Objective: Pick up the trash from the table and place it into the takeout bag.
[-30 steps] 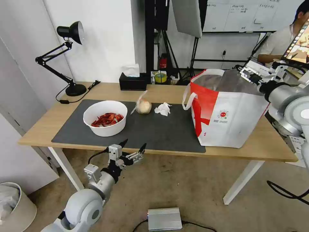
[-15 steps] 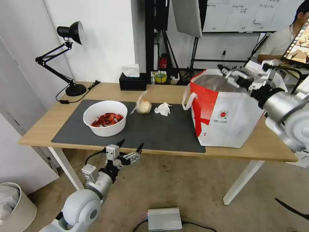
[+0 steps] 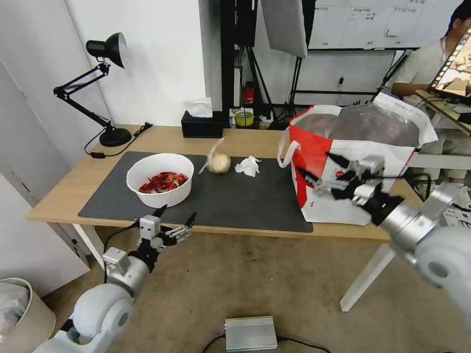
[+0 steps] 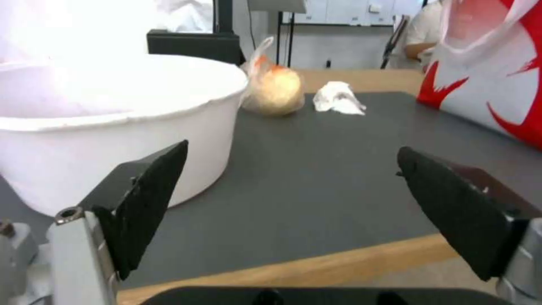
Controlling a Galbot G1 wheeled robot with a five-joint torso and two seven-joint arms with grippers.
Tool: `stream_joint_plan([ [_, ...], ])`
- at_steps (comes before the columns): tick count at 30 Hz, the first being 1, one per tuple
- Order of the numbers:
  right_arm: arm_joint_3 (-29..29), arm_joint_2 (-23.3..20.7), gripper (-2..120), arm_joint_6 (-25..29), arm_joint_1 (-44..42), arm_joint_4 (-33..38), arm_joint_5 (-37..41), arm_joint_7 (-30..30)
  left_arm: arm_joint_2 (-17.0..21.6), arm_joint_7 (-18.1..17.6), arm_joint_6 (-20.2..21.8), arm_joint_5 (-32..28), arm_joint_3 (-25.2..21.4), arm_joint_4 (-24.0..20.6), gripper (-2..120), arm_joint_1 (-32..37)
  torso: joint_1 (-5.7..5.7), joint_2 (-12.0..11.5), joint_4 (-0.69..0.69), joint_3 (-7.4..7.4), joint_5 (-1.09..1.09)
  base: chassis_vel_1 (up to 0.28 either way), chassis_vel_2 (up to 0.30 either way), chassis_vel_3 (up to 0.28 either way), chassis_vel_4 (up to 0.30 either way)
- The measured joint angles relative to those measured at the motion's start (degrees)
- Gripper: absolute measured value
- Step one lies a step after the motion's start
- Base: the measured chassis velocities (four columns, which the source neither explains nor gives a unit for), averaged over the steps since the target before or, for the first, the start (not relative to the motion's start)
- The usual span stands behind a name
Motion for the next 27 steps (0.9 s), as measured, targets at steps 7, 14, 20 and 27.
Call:
stream_joint_plan([
  [7, -1.9, 5.5, 100, 13.1, -7.1, -5.7, -7.7, -3.1, -0.2, 0.7, -1.9, 0.2, -0.8, 2.6, 100, 0.5, 0.0, 0.0, 0.0, 0.0, 0.01, 0.0, 0.0, 0.0, 0.0],
  [14, -4.8, 11.1, 100, 20.4, -10.7, -9.0, -13.8, -2.3, -1.8, 1.0, -2.5, 0.7, -0.9, 3.9, 100, 0.9, 0.0, 0.0, 0.0, 0.0, 0.01, 0.0, 0.0, 0.0, 0.0],
  [20, -6.4, 12.3, 100, 22.2, -11.4, -10.7, -15.8, -1.0, -2.0, 1.7, -3.8, 1.4, -1.0, 6.0, 100, 0.9, 0.01, 0.0, 0.0, 0.0, 0.01, 0.0, 0.0, 0.0, 0.0],
  [27, -7.9, 12.5, 100, 22.3, -11.0, -11.5, -15.8, 0.6, -1.8, 2.0, -4.3, 1.9, -1.2, 6.8, 100, 1.3, 0.0, 0.0, 0.0, 0.01, 0.0, 0.0, 0.0, 0.0, 0.0],
])
